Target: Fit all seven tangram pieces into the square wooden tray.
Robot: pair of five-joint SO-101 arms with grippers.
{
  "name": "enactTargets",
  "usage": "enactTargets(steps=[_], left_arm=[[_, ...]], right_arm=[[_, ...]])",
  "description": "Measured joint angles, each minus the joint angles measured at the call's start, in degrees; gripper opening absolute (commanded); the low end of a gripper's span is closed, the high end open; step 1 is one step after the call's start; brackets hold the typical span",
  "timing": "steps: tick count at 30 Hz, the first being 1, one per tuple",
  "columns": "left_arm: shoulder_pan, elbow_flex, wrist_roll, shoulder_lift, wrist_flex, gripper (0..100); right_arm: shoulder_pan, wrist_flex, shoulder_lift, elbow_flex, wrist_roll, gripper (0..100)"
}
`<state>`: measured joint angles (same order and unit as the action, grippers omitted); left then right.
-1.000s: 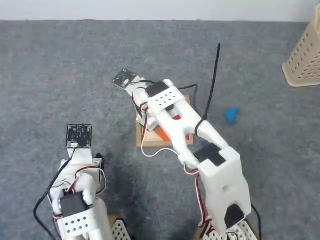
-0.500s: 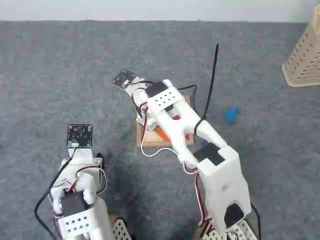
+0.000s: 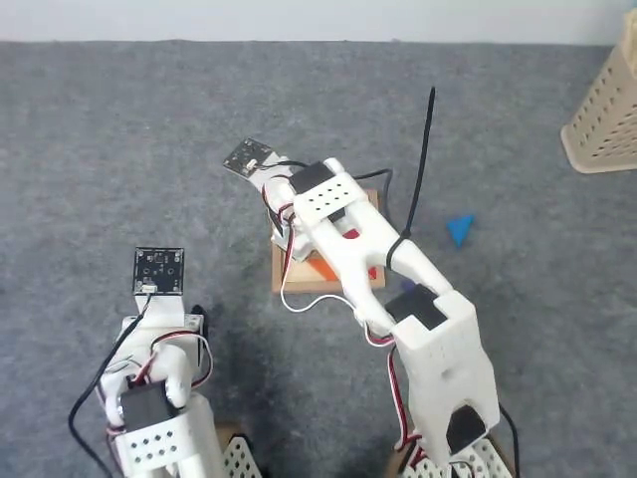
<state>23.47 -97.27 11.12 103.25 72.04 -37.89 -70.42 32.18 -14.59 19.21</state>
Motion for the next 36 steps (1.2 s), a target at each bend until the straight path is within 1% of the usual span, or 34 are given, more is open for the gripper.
enactTargets(steps=[2, 4, 9, 12, 21, 24, 28, 34, 36], left_arm=[[0.00, 0.00, 0.00, 0.00, 0.00, 17], [0.00, 0.00, 0.00, 0.00, 0.00, 17], [0.00, 0.00, 0.00, 0.00, 0.00, 17], [0.00, 0.00, 0.00, 0.00, 0.00, 17], [0.00, 0.00, 0.00, 0.00, 0.00, 17], [0.00, 0.00, 0.00, 0.00, 0.00, 17], [0.00, 0.00, 0.00, 0.00, 0.00, 17], [0.00, 0.00, 0.00, 0.00, 0.00, 17], [0.00, 0.00, 0.00, 0.00, 0.00, 17]], right_arm=[[0.35, -1.49, -1.32, 0.00, 0.00, 5.5], [1.32, -3.34, -4.40, 0.00, 0.00, 0.9], [6.77, -5.27, -15.47, 2.64, -0.97, 0.7], [11.34, -4.13, -22.24, 9.85, -1.32, 0.7], [25.67, 0.26, -39.21, 38.07, -1.32, 0.7], [28.48, 2.81, -42.46, 45.45, 3.16, 0.9], [28.57, 4.22, -44.04, 52.40, 11.16, 1.4], [28.75, 4.31, -44.48, 56.79, 20.84, 16.4], [28.75, 5.19, -45.01, 58.11, 22.95, 17.3]])
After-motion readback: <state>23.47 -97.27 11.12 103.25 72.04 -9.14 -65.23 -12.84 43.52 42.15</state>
